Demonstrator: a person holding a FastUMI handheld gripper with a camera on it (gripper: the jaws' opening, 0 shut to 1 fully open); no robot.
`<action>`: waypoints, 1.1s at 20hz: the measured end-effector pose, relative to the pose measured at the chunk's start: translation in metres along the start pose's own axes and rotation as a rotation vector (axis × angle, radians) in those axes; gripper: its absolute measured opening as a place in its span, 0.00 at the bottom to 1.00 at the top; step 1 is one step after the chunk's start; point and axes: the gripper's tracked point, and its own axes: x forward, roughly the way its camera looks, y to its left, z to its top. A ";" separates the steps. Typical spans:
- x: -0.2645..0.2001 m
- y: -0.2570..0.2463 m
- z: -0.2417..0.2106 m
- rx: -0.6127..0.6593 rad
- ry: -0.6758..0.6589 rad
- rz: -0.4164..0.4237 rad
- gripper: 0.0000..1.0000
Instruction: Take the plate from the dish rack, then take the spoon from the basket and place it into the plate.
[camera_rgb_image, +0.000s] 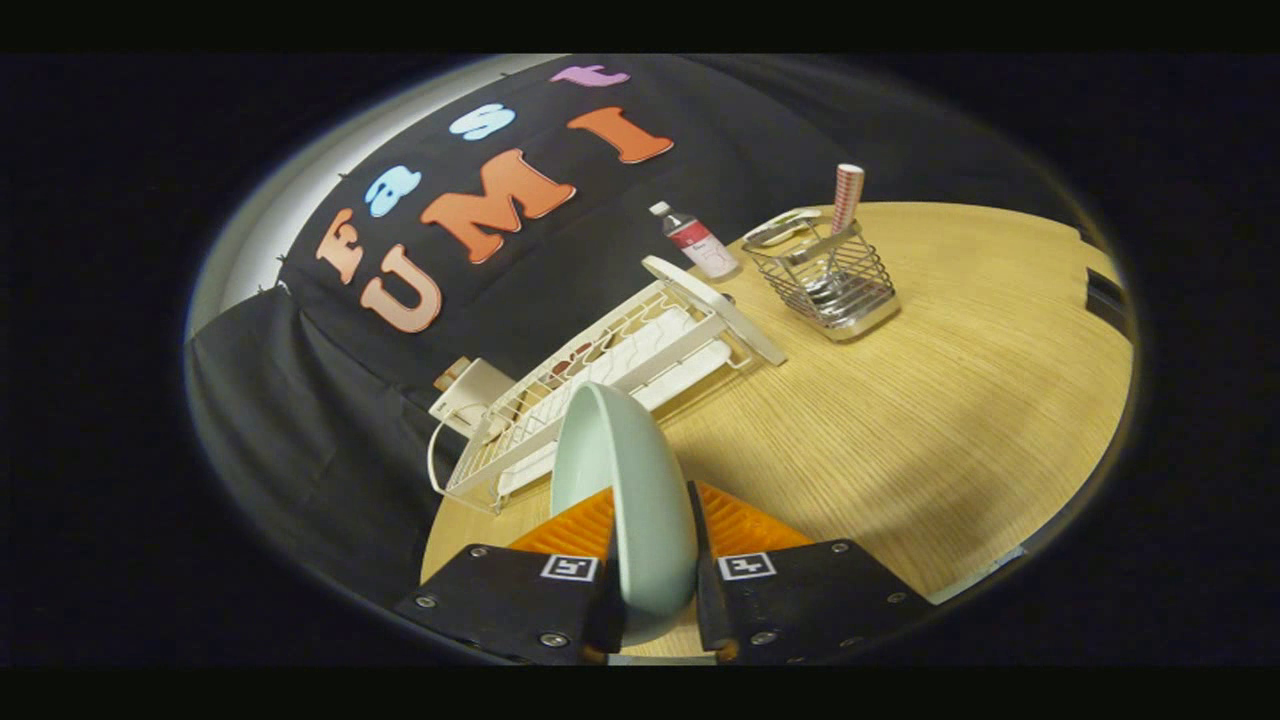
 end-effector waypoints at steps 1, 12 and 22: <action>0.006 -0.008 -0.006 -0.018 0.017 -0.029 0.34; -0.014 -0.048 0.058 -0.289 -0.139 -0.140 0.97; -0.037 -0.104 0.173 -0.393 -0.368 -0.273 0.99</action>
